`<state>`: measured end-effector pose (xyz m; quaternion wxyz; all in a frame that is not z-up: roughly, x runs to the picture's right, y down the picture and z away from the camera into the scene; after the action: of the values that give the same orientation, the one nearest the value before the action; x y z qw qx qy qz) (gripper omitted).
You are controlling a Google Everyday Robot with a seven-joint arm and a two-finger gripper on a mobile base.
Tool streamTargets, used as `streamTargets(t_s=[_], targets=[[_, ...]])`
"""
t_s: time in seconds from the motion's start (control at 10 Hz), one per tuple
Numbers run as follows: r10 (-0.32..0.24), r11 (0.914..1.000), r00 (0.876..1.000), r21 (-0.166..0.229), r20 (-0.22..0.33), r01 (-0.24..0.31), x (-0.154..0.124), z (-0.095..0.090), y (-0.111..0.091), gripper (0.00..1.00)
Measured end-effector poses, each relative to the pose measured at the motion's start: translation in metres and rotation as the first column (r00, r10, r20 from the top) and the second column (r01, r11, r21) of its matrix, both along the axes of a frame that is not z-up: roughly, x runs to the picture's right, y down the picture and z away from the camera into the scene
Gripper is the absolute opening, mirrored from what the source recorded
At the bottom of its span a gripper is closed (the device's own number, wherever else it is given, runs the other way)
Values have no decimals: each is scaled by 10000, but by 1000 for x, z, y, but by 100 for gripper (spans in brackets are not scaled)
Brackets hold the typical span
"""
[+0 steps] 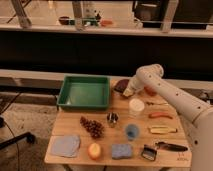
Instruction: Wipe purple bowl with eraser
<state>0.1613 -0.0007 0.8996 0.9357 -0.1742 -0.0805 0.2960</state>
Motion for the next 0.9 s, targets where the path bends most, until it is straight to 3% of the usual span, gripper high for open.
streamTargets(t_s=[0.6,0.9], targets=[[610,9980,9945,193,-853,-596,38,9,-6,10],[826,9965,9894,197,-1195,-809,48,24,-17,10]])
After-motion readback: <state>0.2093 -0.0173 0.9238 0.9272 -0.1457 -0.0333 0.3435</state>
